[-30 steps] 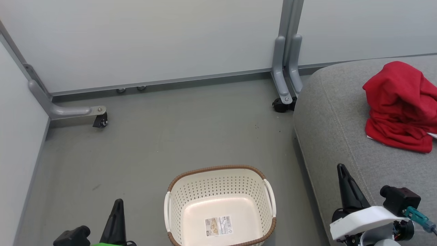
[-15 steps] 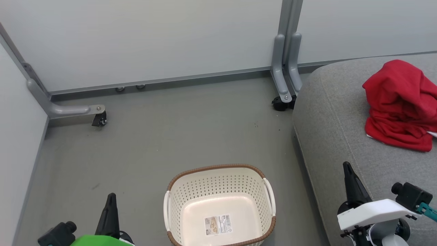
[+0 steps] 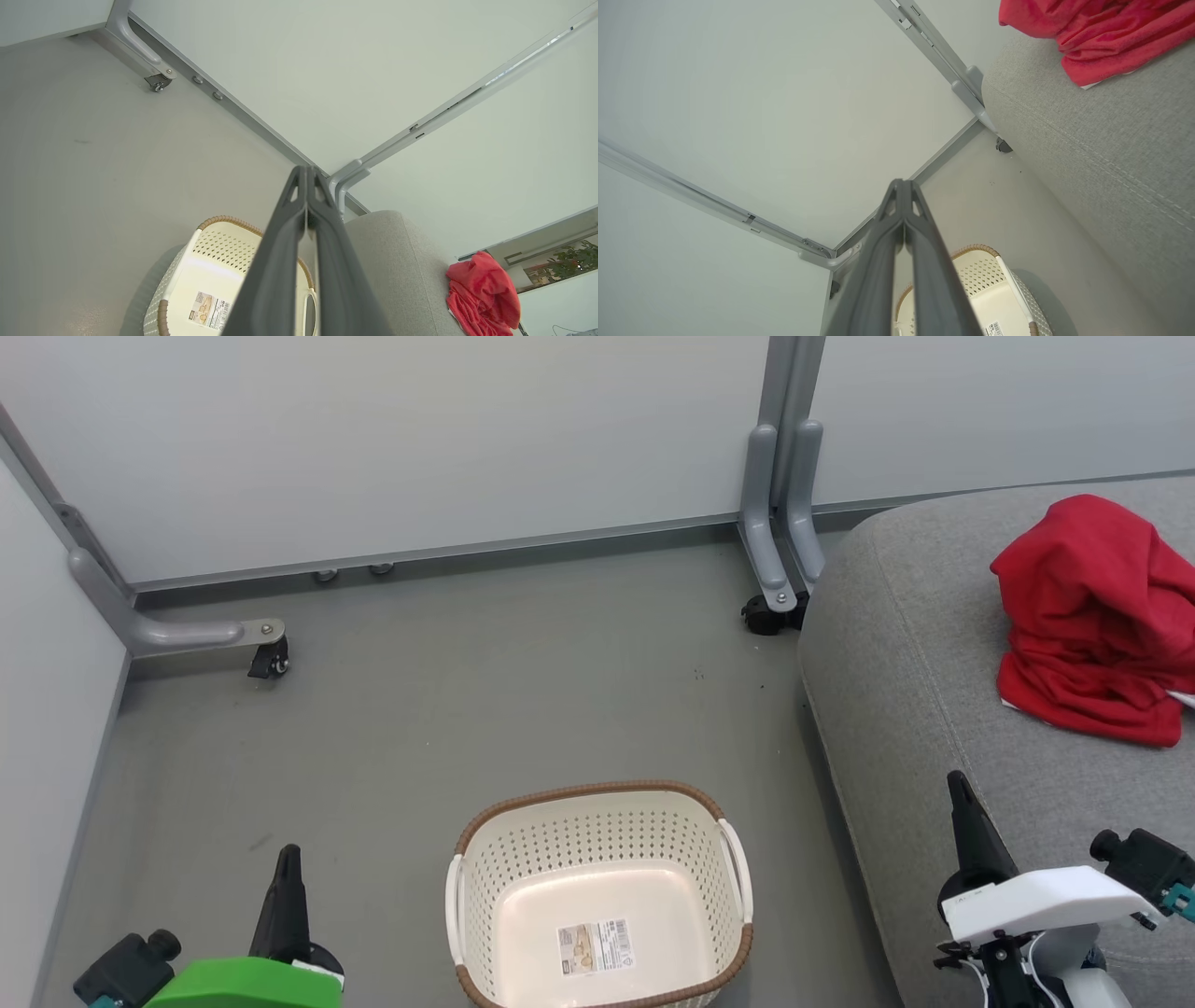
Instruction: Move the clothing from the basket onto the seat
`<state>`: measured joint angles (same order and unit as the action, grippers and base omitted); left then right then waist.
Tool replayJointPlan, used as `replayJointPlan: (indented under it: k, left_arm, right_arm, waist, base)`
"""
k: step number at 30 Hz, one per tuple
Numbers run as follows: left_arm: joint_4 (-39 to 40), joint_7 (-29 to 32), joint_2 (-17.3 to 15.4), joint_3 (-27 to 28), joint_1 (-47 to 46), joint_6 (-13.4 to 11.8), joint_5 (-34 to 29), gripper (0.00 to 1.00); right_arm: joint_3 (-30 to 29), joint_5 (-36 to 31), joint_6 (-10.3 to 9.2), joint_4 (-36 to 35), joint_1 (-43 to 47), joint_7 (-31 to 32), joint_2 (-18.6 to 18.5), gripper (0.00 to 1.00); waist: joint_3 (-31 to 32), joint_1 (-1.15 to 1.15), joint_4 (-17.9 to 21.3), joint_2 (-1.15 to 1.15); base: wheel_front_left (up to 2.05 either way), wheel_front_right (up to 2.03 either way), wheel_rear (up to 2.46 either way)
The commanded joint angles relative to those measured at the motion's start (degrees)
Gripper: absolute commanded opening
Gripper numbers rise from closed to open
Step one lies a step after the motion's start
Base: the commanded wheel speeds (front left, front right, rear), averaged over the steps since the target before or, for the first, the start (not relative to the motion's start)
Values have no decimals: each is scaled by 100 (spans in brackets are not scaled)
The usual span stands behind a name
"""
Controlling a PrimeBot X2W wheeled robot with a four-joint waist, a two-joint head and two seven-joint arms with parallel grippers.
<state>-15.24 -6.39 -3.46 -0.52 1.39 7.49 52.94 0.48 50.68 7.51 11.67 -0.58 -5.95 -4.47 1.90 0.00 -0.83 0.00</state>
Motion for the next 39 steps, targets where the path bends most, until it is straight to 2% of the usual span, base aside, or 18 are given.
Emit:
replayJointPlan:
  k: [1, 39]
  left_arm:
    - [73, 40, -67, 33, -188, 0, 176, 0]
    - [118, 645, -77, 316, -521, 0, 2304, 0]
  right_arm:
    - [-42, 197, -1, -44, -173, 50, -17, 0]
    - [-352, 2400, 0, 103, -409, 665, 41, 0]
  waist:
    - [-4, 0, 2, 0]
    - [-96, 0, 38, 0]
  base:
    - [0, 0, 0]
    - [0, 0, 0]
